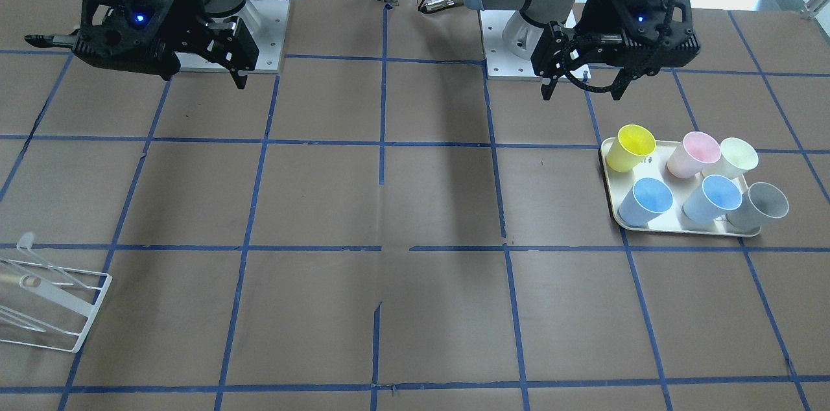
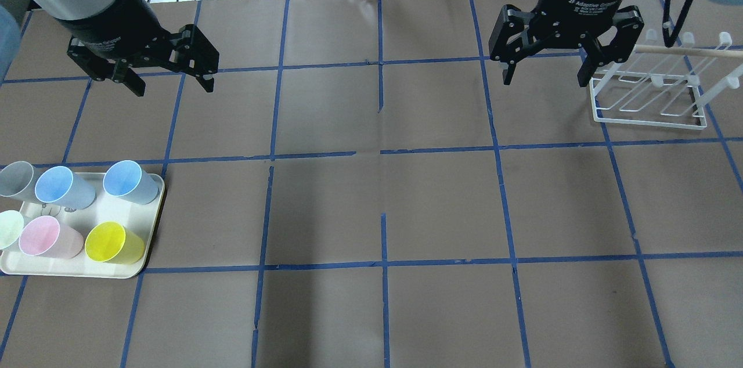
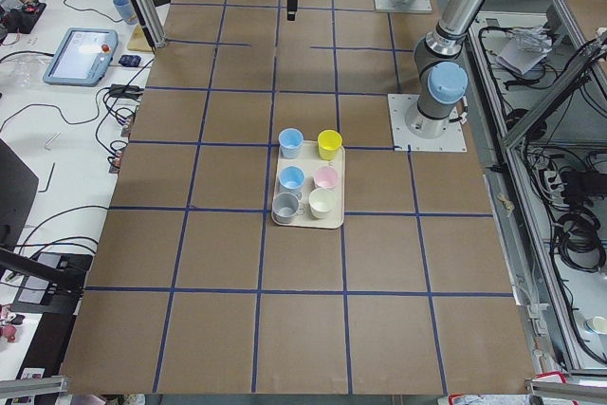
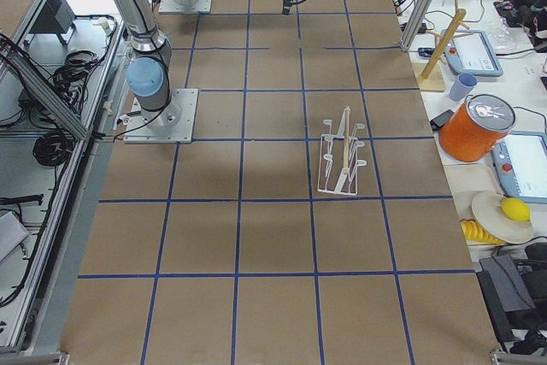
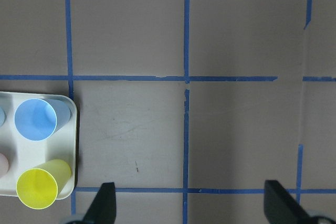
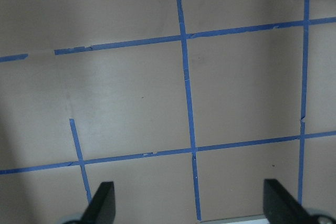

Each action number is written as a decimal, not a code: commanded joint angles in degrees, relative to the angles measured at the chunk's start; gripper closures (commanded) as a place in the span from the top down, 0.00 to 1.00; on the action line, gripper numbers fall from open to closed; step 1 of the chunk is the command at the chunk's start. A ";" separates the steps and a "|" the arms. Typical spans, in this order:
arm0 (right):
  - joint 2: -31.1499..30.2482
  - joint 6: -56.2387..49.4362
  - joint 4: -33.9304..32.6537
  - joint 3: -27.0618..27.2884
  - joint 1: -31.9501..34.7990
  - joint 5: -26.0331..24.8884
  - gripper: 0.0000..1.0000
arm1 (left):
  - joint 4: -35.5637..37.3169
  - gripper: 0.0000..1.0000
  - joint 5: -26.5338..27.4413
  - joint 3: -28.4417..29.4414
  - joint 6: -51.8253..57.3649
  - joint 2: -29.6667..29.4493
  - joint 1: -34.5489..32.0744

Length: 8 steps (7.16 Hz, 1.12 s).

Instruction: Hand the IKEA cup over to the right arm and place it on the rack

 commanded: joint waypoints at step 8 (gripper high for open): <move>-0.58 0.07 -0.90 0.32 0.13 0.61 1.00 | -1.33 1.00 0.14 -2.30 8.91 0.72 4.65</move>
